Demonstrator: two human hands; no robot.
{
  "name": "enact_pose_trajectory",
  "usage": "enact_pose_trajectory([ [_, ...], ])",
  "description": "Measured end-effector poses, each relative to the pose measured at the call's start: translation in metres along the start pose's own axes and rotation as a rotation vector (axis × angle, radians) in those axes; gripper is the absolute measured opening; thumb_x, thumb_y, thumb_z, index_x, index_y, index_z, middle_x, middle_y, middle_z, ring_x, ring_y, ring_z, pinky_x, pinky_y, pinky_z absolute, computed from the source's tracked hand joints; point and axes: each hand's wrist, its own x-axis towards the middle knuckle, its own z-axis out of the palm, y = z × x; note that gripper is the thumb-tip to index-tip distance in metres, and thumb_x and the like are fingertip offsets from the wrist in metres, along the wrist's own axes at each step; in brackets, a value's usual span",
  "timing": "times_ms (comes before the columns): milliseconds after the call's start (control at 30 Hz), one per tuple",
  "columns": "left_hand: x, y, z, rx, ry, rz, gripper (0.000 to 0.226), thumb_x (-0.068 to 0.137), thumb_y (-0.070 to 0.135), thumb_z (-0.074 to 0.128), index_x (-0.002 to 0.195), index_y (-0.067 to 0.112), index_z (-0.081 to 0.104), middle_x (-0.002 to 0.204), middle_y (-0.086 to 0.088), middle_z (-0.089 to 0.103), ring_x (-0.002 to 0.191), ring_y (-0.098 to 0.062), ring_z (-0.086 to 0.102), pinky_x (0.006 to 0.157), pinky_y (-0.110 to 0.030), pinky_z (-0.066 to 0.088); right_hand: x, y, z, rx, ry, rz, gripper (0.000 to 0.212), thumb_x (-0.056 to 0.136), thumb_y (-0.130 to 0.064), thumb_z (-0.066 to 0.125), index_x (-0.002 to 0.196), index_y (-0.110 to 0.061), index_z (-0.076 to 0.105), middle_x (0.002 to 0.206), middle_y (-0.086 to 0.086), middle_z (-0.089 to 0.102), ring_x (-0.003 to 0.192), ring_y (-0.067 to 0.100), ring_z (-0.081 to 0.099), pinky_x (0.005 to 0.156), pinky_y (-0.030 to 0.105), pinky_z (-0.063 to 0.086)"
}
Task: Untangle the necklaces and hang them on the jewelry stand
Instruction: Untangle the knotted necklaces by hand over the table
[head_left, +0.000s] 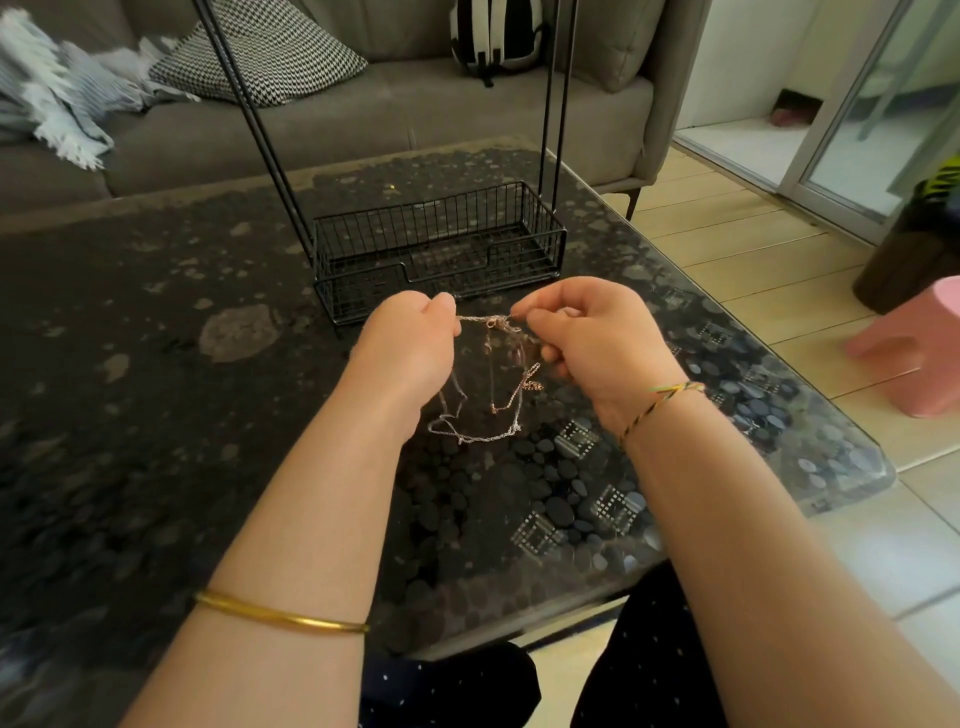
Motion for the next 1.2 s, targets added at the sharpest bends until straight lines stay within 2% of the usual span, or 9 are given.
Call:
enact_pose_trajectory([
  [67,0.002,0.001,-0.001,-0.070,0.018,-0.005,0.031,0.101,0.027,0.034,0.080,0.016,0.054,0.080,0.005,0.056,0.071,-0.007,0.049,0.058,-0.022,0.031,0.001,0.002,0.000,-0.065,-0.003,-0.027,0.022,0.089,-0.003,0.054,0.075,-0.015,0.065,0.054,-0.008,0.046,0.049,0.006,0.044,0.049,0.018,0.040],
  [267,-0.002,0.009,-0.005,-0.402,-0.009,-0.120,0.030,0.101,0.020,0.034,0.075,0.016,0.047,0.069,0.001,0.066,0.062,-0.010,0.064,0.069,-0.024,0.046,0.003,0.005,0.000,-0.328,-0.014,-0.133,0.030,0.087,-0.007,0.056,0.066,-0.029,0.058,0.063,-0.007,0.054,0.055,0.005,0.048,0.047,0.010,0.036],
  [467,-0.003,0.012,-0.005,-0.527,0.052,-0.150,0.027,0.102,0.019,0.032,0.080,0.018,0.048,0.075,0.000,0.066,0.063,-0.009,0.065,0.073,-0.027,0.052,0.005,0.008,0.004,-0.448,0.000,-0.174,0.018,0.085,-0.006,0.056,0.076,-0.020,0.063,0.081,0.000,0.065,0.070,0.012,0.054,0.069,0.025,0.045],
  [567,-0.004,0.011,-0.004,-0.573,0.031,-0.163,0.027,0.102,0.020,0.032,0.081,0.016,0.049,0.076,-0.002,0.068,0.063,-0.009,0.067,0.067,-0.026,0.053,0.006,0.008,0.005,-0.570,0.014,-0.208,0.014,0.086,-0.009,0.055,0.080,-0.019,0.064,0.082,-0.002,0.061,0.080,0.015,0.057,0.075,0.026,0.046],
  [667,-0.003,0.009,-0.004,-0.599,0.030,-0.174,0.028,0.102,0.025,0.032,0.081,0.014,0.046,0.074,-0.002,0.069,0.056,-0.008,0.067,0.051,-0.019,0.051,0.006,0.010,0.006,-0.612,0.037,-0.206,0.020,0.085,-0.009,0.054,0.075,-0.025,0.059,0.087,0.000,0.065,0.082,0.018,0.060,0.075,0.029,0.048],
  [733,-0.001,0.007,-0.007,-0.630,0.022,-0.199,0.030,0.102,0.028,0.033,0.078,0.015,0.046,0.074,-0.003,0.070,0.050,-0.007,0.065,0.041,-0.017,0.044,0.005,0.009,0.005,-0.470,0.042,-0.168,0.024,0.085,-0.005,0.052,0.073,-0.024,0.058,0.080,0.000,0.067,0.075,0.015,0.061,0.070,0.030,0.050],
  [833,-0.001,0.006,-0.010,-0.666,-0.050,-0.243,0.033,0.103,0.028,0.033,0.074,0.015,0.043,0.076,-0.008,0.072,0.045,-0.009,0.058,0.036,-0.015,0.033,0.002,0.004,0.002,-0.147,-0.002,-0.059,0.026,0.089,-0.001,0.049,0.075,-0.022,0.057,0.069,-0.003,0.064,0.060,0.007,0.055,0.054,0.019,0.044],
  [933,-0.003,0.006,-0.008,-0.647,-0.106,-0.231,0.034,0.103,0.025,0.031,0.073,0.014,0.040,0.080,-0.012,0.072,0.050,-0.013,0.063,0.036,-0.016,0.034,0.000,-0.001,-0.001,0.049,-0.011,0.005,0.021,0.091,-0.001,0.047,0.081,-0.015,0.058,0.069,-0.001,0.062,0.058,0.006,0.054,0.048,0.012,0.044],
  [1200,-0.004,0.007,-0.005,-0.590,-0.130,-0.182,0.032,0.103,0.021,0.033,0.075,0.012,0.044,0.096,-0.014,0.069,0.072,-0.018,0.067,0.041,-0.016,0.045,0.000,-0.007,0.003,0.398,-0.035,0.126,0.020,0.092,-0.001,0.041,0.085,-0.011,0.057,0.063,0.000,0.052,0.064,0.014,0.061,0.065,0.027,0.053],
])
